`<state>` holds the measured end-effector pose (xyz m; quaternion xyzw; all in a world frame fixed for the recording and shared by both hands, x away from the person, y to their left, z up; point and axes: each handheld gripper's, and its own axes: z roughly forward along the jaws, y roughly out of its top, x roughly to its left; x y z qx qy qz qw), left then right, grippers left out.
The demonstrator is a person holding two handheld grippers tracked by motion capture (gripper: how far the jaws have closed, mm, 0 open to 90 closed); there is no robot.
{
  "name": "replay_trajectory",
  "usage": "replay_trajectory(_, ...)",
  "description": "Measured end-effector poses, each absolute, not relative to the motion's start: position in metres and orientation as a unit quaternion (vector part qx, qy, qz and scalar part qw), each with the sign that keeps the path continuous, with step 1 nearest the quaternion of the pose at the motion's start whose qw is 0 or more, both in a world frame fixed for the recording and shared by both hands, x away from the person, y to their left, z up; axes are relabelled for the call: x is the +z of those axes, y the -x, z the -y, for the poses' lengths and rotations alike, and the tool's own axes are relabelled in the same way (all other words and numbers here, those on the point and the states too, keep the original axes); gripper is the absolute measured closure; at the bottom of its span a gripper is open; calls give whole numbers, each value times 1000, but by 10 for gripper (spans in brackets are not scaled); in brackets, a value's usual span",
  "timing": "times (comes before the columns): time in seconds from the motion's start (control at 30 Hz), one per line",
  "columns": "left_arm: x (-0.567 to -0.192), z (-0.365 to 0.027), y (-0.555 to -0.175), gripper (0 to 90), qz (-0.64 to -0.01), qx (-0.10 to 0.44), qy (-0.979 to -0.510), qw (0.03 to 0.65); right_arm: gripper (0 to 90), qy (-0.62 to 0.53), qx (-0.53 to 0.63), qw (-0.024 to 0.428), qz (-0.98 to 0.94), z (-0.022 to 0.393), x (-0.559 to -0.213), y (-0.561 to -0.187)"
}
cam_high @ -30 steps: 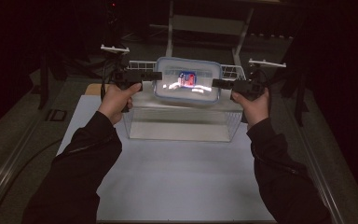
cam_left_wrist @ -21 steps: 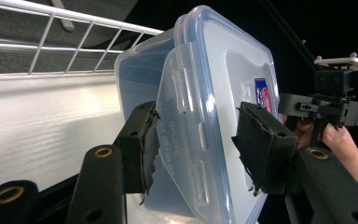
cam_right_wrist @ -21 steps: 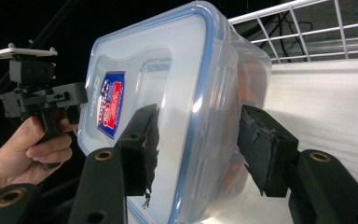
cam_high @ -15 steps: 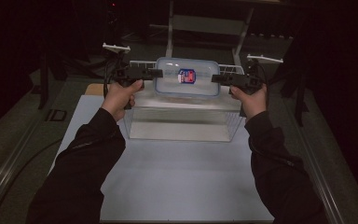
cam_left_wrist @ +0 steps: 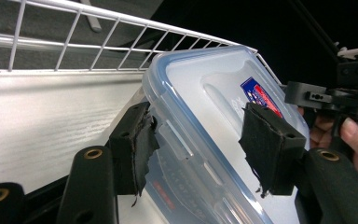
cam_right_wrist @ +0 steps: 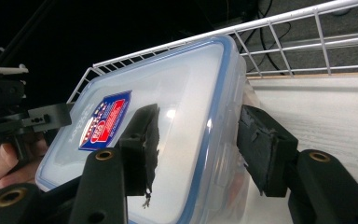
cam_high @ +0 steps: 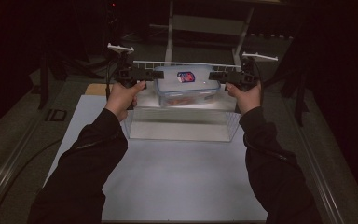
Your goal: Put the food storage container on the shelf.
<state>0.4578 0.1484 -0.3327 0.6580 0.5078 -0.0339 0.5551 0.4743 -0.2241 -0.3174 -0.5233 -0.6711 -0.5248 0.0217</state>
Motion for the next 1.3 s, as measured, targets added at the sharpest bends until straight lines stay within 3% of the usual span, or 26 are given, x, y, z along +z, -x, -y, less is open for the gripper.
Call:
replay_trajectory(0.33, -318, -152, -430, 250, -454, 50, -651, 606, 432, 475, -538, -37, 696, 226, -297, -451)
replay_trajectory(0.5, -319, -148, -408, 152, -410, 85, -668, 615, 433, 448, -552, -39, 702, 225, -293, -433)
replay_trajectory(0.6, -323, -145, -397, 141, -396, 78, -675, 618, 434, 437, -560, -28, 704, 222, -295, -425)
replay_trajectory(0.67, -325, -142, -391, 59, -389, 77, -680, 617, 447, 418, -559, -22, 716, 216, -298, -413)
replay_trajectory(0.73, -328, -141, -385, 42, -376, 77, -688, 615, 455, 404, -559, -18, 723, 211, -301, -406)
replay_trajectory(0.83, -334, -139, -374, 24, -365, 82, -697, 612, 528, 391, -555, -14, 734, 203, -305, -397)
replay_trajectory(1.0, -351, -137, -355, 24, -342, 84, -702, 619, 896, 372, -535, -46, 757, 191, -315, -382)
replay_trajectory(1.3, -390, -145, -324, 24, -331, 88, -710, 615, 898, 367, -506, -53, 779, 166, -332, -386)
